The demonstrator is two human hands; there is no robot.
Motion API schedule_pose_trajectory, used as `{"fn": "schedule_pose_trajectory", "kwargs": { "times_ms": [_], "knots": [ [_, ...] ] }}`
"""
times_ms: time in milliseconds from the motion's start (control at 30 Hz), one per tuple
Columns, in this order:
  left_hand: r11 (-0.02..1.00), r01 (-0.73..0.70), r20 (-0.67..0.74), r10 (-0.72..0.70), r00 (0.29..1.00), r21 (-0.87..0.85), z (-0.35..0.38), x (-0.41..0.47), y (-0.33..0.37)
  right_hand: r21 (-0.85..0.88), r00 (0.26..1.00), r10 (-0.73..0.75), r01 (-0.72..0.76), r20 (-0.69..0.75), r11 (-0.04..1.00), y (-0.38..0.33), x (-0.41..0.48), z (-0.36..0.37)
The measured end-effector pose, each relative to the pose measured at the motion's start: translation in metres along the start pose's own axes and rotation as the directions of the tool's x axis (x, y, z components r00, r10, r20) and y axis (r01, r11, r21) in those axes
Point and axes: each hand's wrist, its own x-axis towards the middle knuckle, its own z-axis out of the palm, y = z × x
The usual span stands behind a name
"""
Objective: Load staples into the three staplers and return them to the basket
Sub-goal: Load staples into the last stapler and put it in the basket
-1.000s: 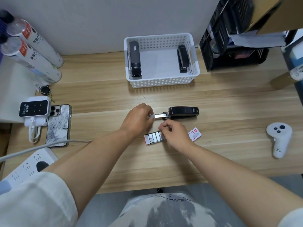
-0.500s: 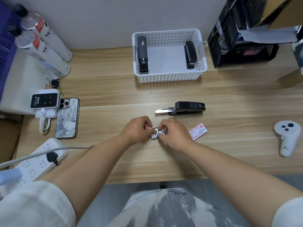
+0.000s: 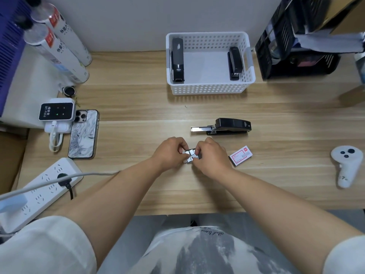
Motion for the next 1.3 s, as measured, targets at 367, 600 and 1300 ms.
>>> {"fn": "schedule_pose_trajectory", "kwargs": {
  "times_ms": [367, 600, 1300],
  "knots": [
    [1.0, -0.002, -0.011, 0.003, 1.0, 0.015, 0.002, 0.001, -0.001, -0.095, 0.998, -0.047, 0.042, -0.048, 0.995, 0.007, 0.0, 0.003],
    [1.0, -0.015, -0.012, 0.015, 1.0, 0.0, -0.001, -0.001, 0.002, 0.15, 0.998, -0.009, 0.019, -0.063, 0.988, 0.017, -0.001, -0.006],
    [0.621, 0.109, 0.191, 0.066, 0.979, -0.776, -0.016, -0.012, 0.032, 0.804, 0.986, 0.092, -0.165, 0.136, 0.572, 0.013, -0.009, -0.049]
  ]
}}
